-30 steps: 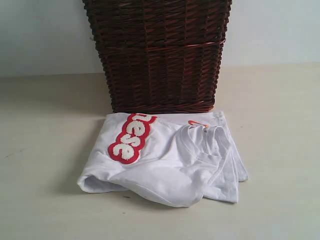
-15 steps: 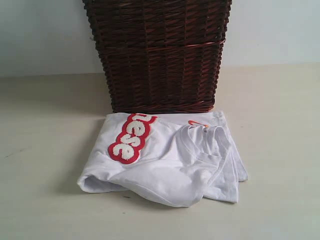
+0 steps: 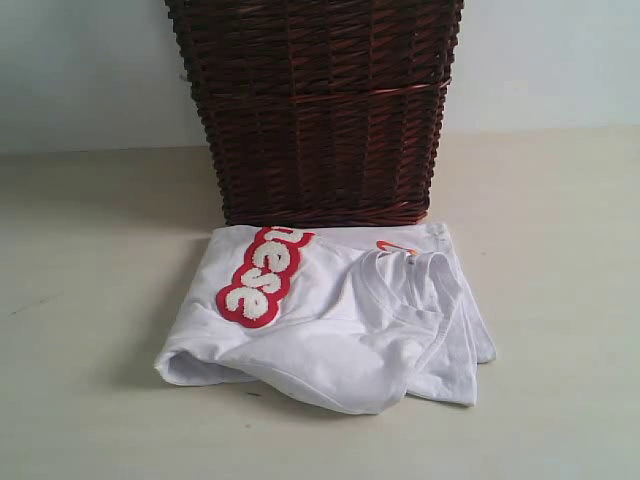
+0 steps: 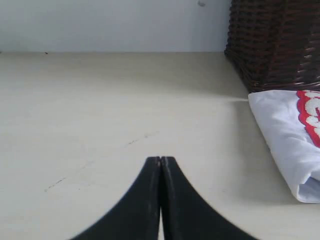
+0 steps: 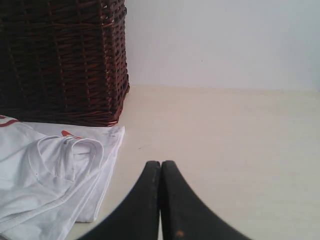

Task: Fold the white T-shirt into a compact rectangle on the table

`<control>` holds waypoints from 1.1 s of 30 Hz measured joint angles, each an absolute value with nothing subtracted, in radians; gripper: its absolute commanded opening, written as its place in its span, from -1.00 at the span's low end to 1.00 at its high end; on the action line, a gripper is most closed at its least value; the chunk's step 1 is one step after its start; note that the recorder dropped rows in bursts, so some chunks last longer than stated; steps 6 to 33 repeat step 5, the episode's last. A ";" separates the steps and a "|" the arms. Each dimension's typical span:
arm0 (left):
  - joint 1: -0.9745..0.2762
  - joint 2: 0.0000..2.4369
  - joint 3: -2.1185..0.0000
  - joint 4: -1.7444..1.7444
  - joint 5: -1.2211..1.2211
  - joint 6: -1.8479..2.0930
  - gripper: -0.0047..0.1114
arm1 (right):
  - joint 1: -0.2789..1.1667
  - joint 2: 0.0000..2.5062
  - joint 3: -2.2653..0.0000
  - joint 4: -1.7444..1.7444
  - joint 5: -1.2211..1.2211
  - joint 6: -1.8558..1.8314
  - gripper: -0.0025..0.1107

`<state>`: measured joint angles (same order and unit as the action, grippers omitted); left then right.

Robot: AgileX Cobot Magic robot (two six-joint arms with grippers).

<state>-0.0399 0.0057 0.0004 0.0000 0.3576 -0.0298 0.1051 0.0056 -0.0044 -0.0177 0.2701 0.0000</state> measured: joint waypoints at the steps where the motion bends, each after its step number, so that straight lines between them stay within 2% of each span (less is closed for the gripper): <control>1: -0.040 0.006 0.000 0.000 0.358 -0.030 -0.92 | 0.105 0.006 -0.004 -0.018 0.270 0.000 -0.96; 33: -0.040 0.006 0.000 0.000 0.358 -0.030 -0.92 | 0.105 0.006 -0.004 -0.018 0.272 0.000 -0.96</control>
